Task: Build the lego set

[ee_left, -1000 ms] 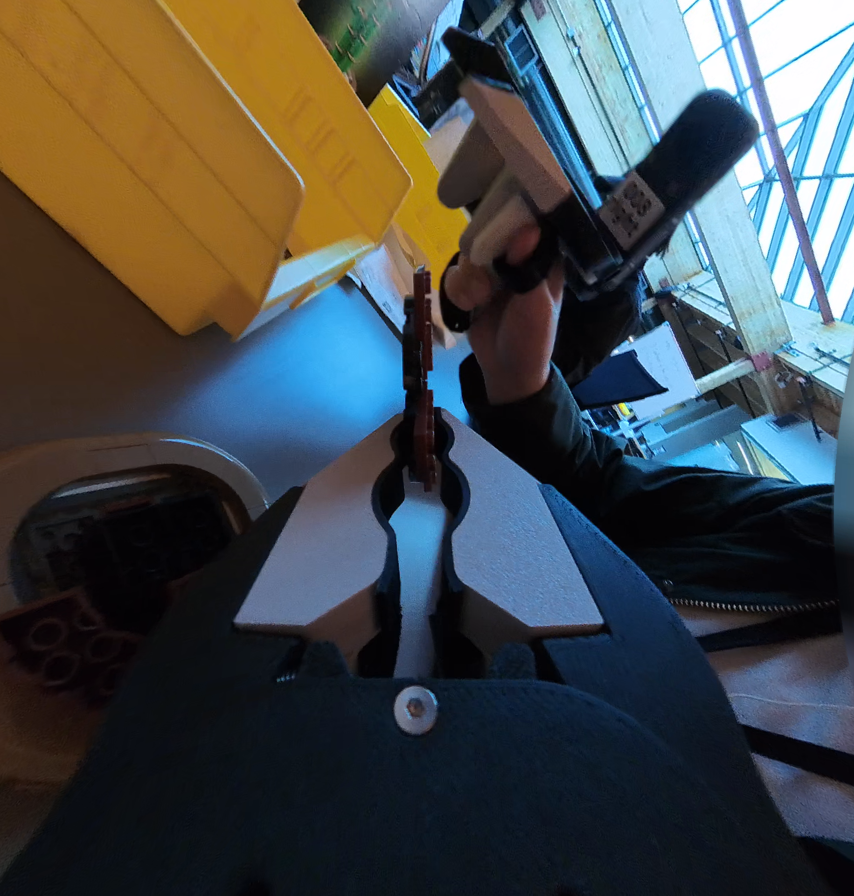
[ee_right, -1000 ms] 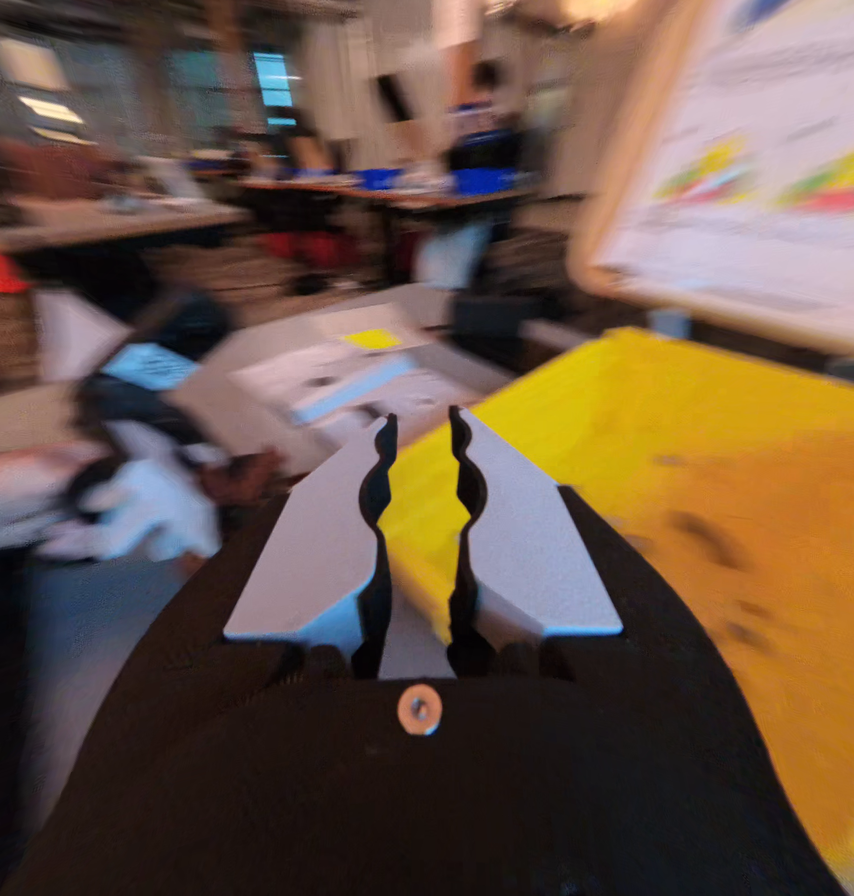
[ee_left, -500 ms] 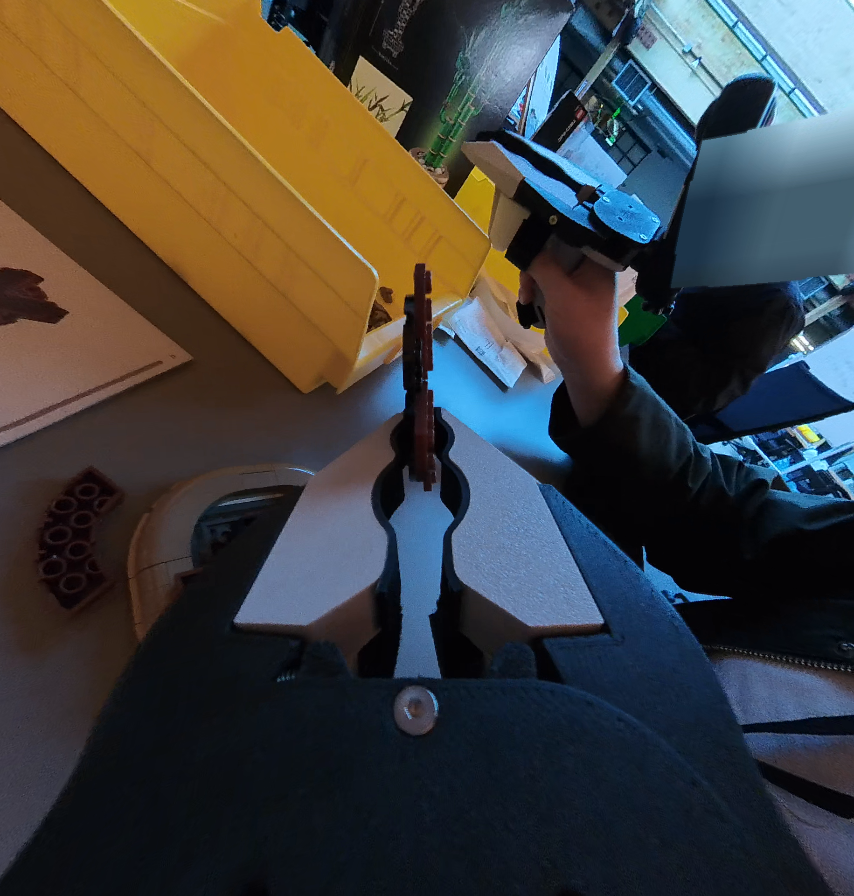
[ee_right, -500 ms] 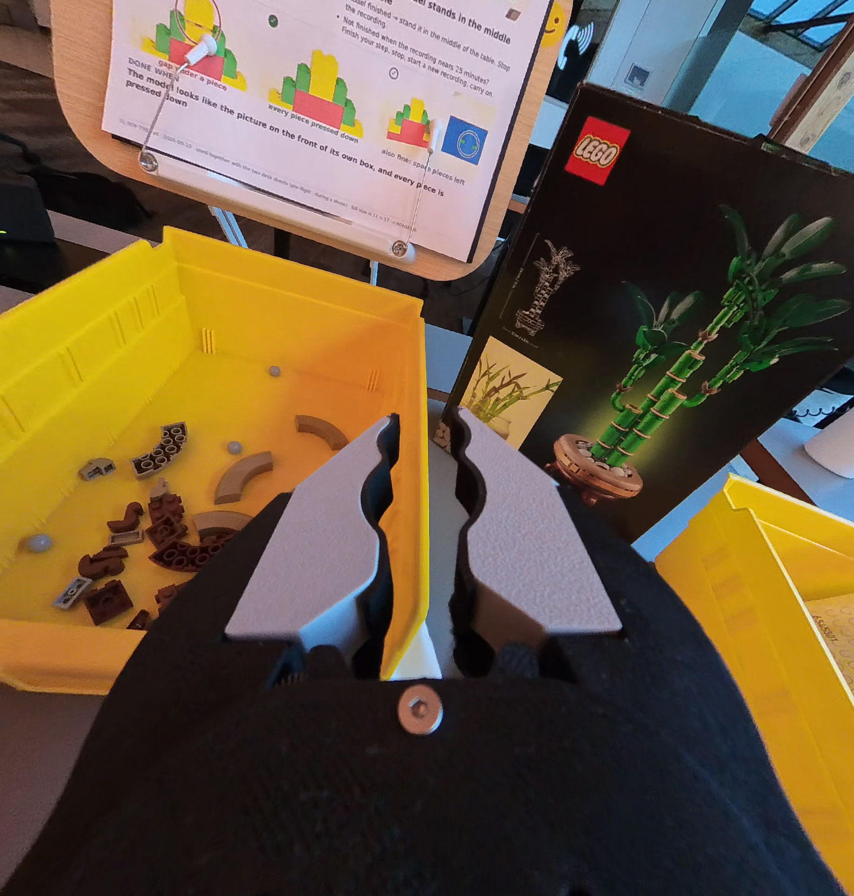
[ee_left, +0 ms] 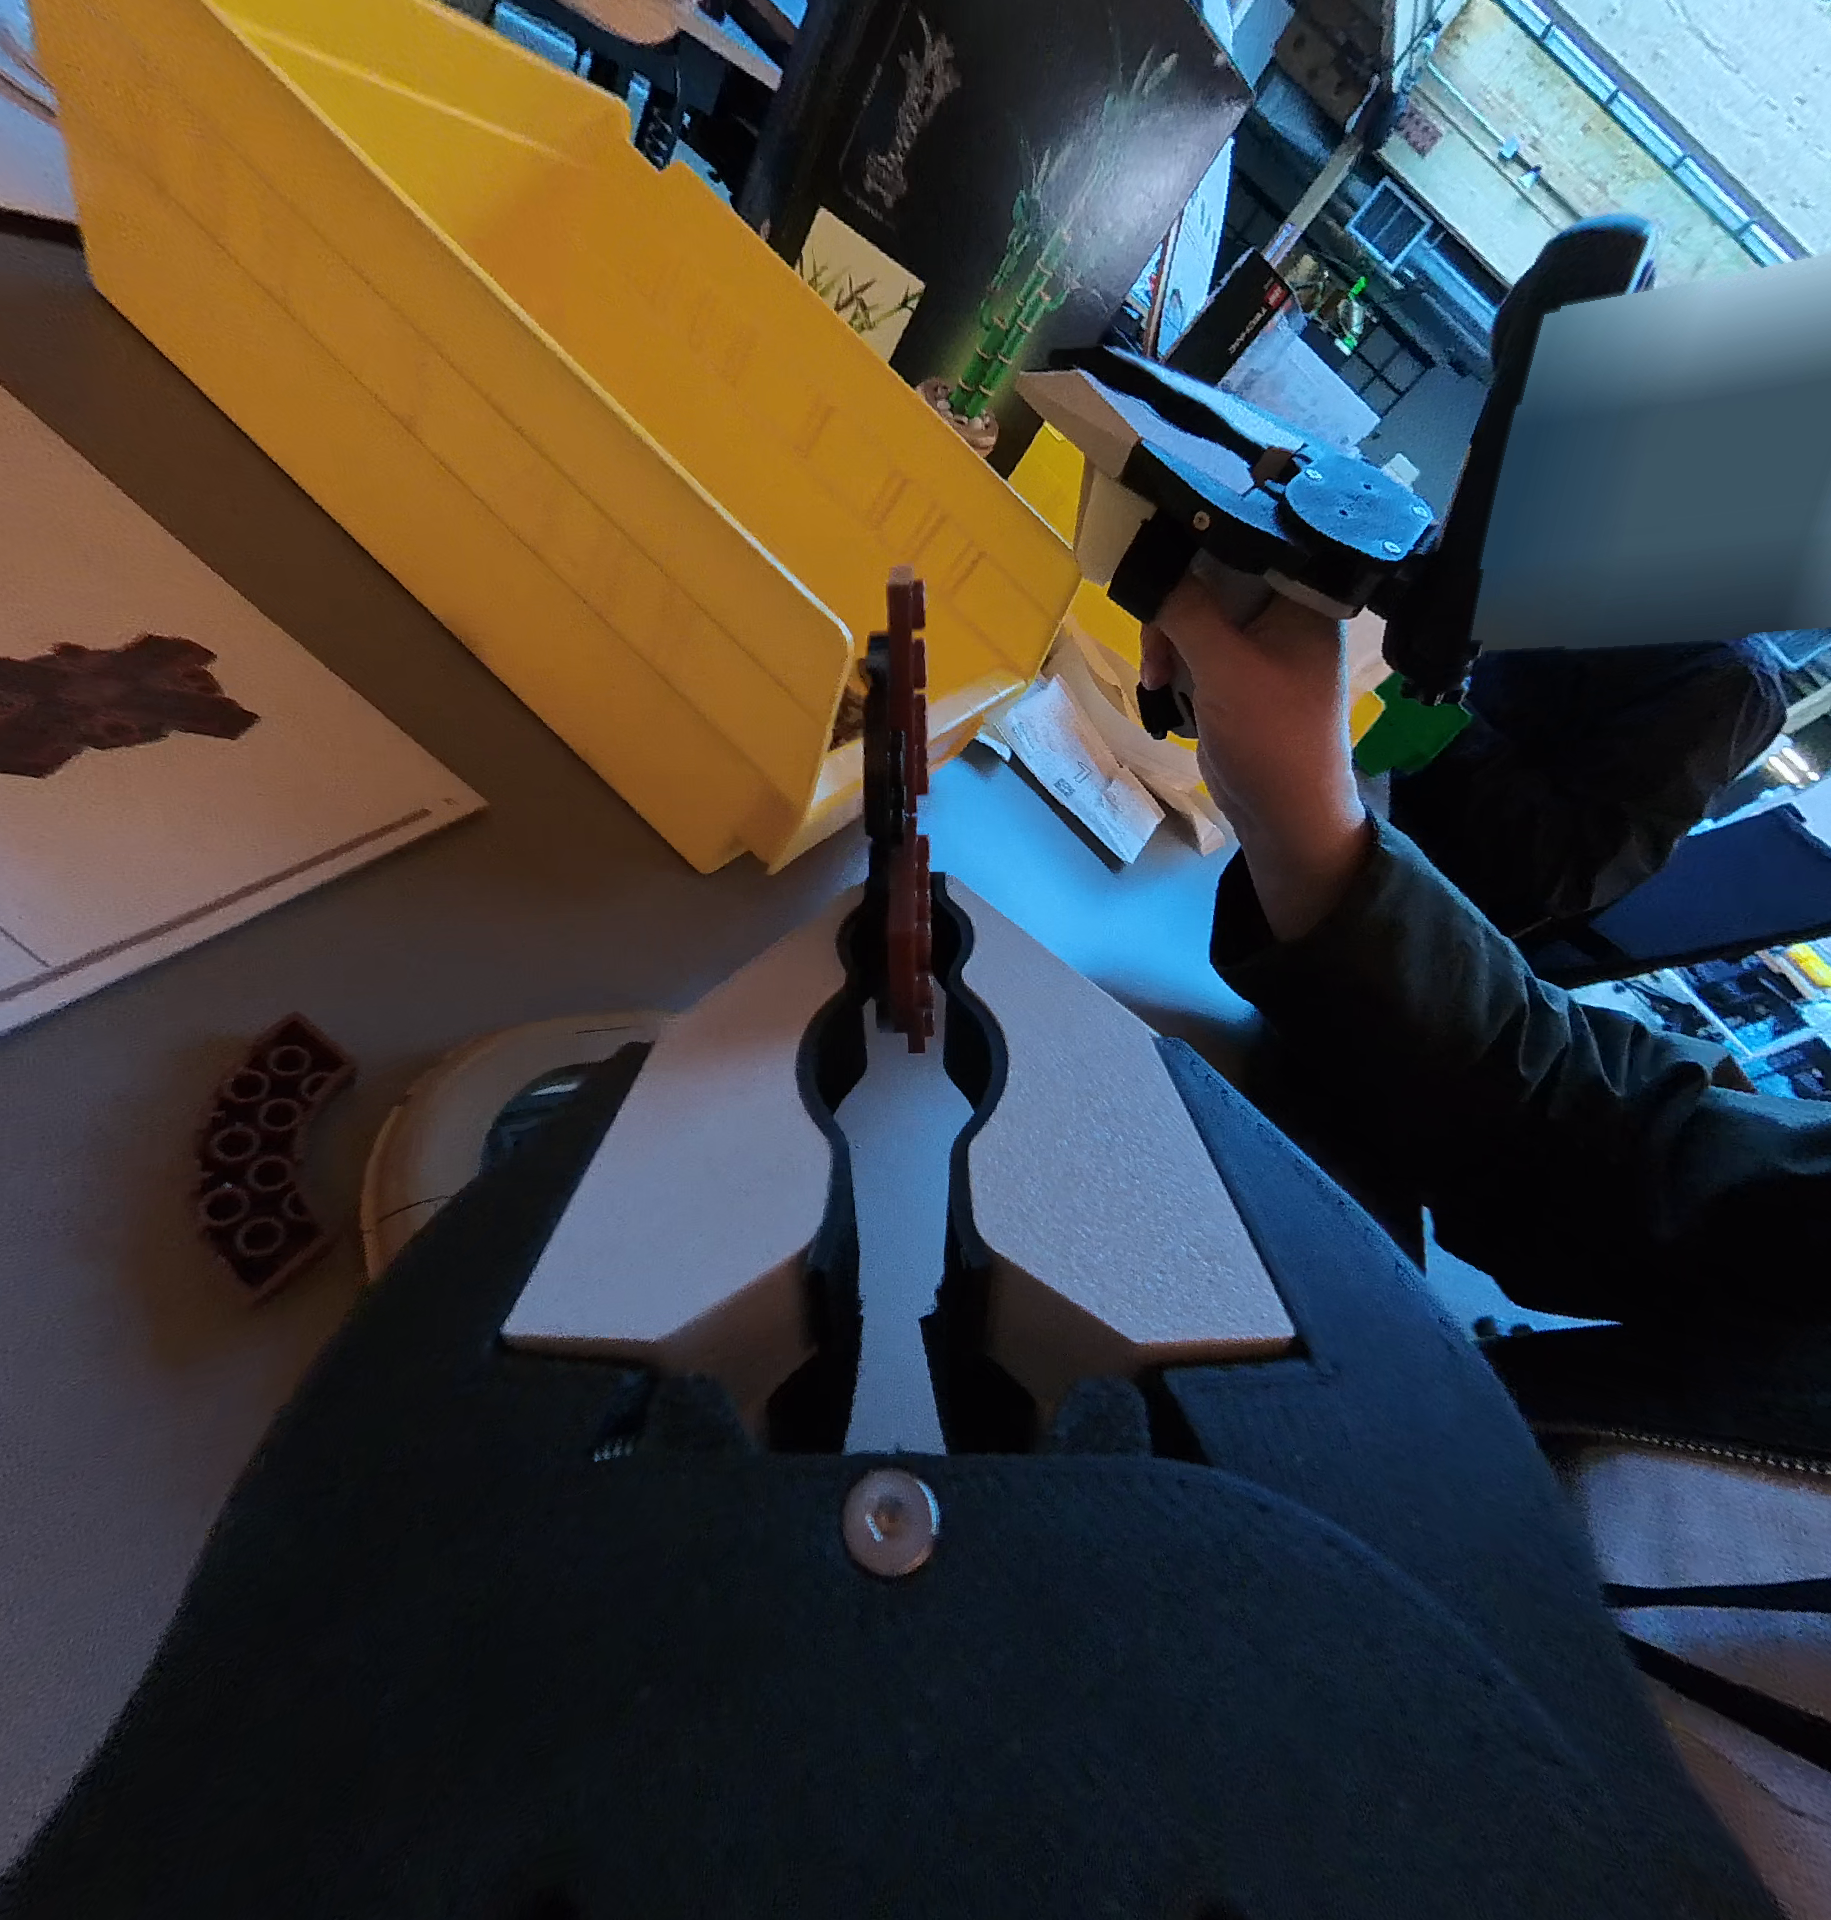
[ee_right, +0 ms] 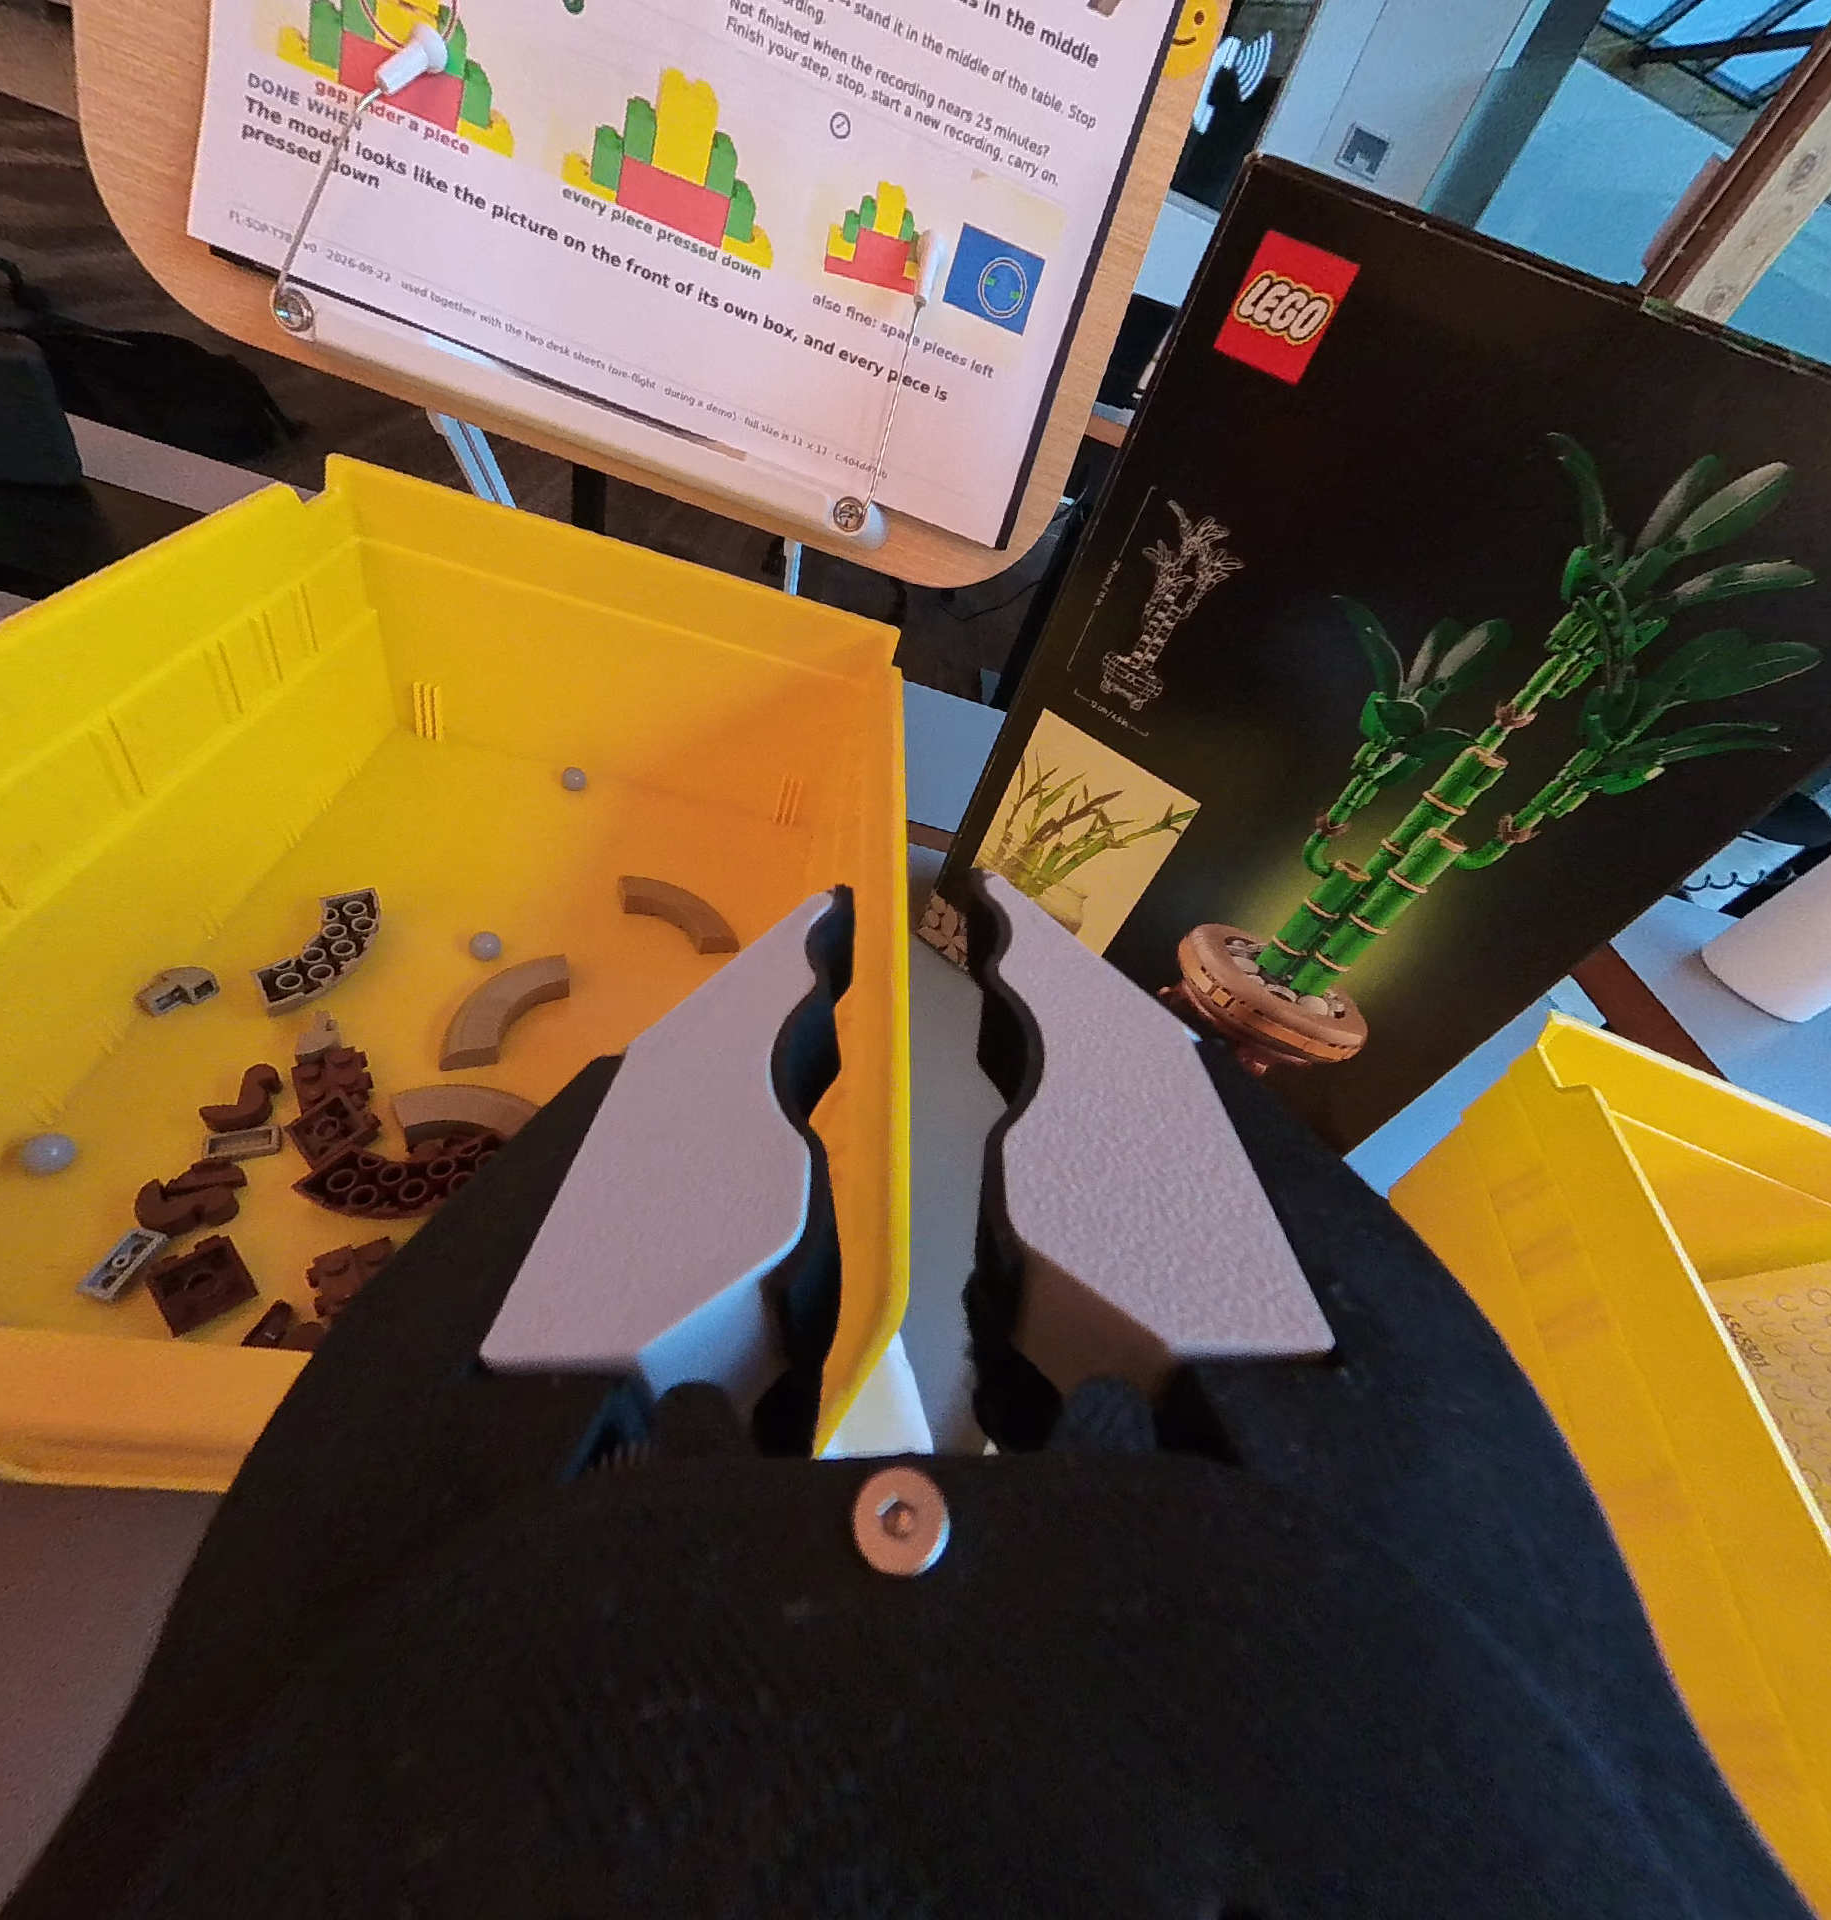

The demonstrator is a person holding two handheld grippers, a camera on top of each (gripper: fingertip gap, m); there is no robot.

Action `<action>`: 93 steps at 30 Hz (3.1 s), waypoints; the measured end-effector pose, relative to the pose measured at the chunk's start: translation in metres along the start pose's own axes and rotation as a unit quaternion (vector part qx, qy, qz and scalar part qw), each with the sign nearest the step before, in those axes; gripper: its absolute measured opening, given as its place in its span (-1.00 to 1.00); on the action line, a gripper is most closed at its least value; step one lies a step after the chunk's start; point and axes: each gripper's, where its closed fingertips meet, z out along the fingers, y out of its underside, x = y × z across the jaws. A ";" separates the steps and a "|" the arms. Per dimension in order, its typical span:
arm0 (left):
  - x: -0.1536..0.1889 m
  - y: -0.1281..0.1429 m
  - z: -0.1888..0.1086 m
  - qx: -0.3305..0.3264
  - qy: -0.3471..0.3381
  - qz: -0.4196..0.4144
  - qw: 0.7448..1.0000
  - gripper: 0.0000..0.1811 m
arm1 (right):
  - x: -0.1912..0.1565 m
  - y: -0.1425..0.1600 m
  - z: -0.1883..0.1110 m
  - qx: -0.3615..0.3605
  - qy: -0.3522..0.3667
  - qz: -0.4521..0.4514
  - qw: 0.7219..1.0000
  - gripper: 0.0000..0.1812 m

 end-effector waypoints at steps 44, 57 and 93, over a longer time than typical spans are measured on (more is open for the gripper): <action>0.042 -0.180 -0.016 0.088 -0.052 0.184 0.978 -0.93 | 0.021 0.002 0.002 0.012 0.014 0.033 0.999 -0.75; 0.033 -0.178 -0.018 0.080 -0.068 0.184 0.977 -0.93 | 0.021 0.004 0.003 0.006 0.013 0.030 0.999 -0.75; -0.026 -0.213 -0.068 0.065 -0.492 0.406 0.768 -0.93 | -0.036 -0.037 -0.027 0.198 -0.091 -0.036 0.975 -0.65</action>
